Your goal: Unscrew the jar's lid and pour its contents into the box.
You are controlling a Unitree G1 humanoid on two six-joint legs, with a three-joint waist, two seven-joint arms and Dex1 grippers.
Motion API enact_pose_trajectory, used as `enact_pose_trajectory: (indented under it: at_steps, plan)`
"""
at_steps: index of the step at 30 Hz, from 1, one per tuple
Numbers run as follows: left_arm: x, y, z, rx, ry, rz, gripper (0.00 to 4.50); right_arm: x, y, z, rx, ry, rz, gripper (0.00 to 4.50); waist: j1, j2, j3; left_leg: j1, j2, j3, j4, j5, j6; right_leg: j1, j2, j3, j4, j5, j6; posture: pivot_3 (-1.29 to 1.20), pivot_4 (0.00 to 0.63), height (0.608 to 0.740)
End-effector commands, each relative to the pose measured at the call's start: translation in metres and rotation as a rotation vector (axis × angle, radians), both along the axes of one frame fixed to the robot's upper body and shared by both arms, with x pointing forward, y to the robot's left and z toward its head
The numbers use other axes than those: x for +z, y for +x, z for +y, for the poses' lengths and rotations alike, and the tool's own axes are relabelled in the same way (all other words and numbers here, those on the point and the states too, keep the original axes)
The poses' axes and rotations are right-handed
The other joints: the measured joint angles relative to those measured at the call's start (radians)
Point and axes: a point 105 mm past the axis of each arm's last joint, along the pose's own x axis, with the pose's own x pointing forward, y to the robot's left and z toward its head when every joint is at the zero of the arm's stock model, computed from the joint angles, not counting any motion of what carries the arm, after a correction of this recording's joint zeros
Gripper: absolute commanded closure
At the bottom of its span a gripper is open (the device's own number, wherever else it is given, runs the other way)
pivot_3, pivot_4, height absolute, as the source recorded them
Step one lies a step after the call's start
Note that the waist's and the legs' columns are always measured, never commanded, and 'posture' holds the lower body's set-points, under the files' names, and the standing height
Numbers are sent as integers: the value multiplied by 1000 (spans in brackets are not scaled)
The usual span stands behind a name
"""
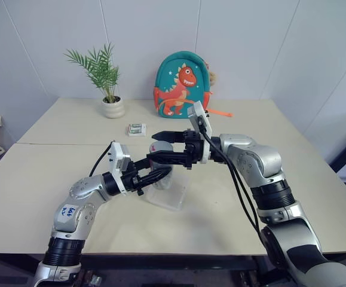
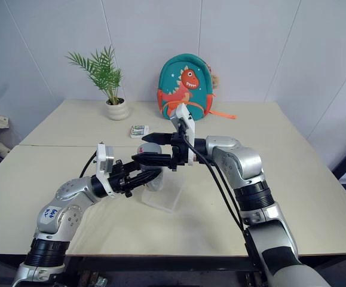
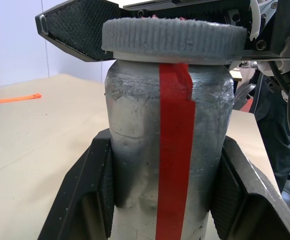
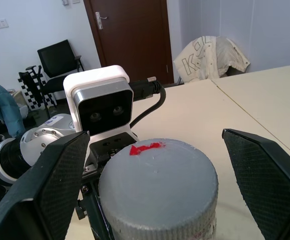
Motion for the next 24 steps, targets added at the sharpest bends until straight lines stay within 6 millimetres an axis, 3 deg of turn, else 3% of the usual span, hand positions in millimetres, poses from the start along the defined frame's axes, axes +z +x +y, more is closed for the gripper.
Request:
enact_pose_trajectory:
  at_steps: [1, 6, 11, 20, 24]
  plan:
    - [13, -5, -2, -24, -18, -50, 2501, 10, -9, 2, 36, 29, -40, 421, 0, 0, 0, 0, 0, 0, 0, 0, 0, 0, 0, 0, 0, 0, 0, 0, 150, 740]
    - [13, -5, -2, -27, -15, -53, 2501, 9, -11, 1, 51, 29, -41, 1913, 0, 0, 0, 0, 0, 0, 0, 0, 0, 0, 0, 0, 0, 0, 0, 0, 150, 740]
    - [13, -5, -2, -27, -12, -56, 2501, 13, -11, 0, 51, 53, -34, 1913, 0, 0, 0, 0, 0, 0, 0, 0, 0, 0, 0, 0, 0, 0, 0, 0, 150, 740]
    - [11, -6, 0, -25, -4, -49, 2501, 70, -23, -19, 141, 355, 115, 1913, 1, 0, 0, 0, 0, 0, 0, 0, 0, 0, 0, 0, 0, 0, 0, 0, 150, 740]
    - [11, -7, 1, -23, -7, -41, 2501, 68, -12, -36, 26, 357, 95, 1913, 1, 0, 0, 0, 0, 0, 0, 0, 0, 0, 0, 0, 0, 0, 0, 0, 150, 740]
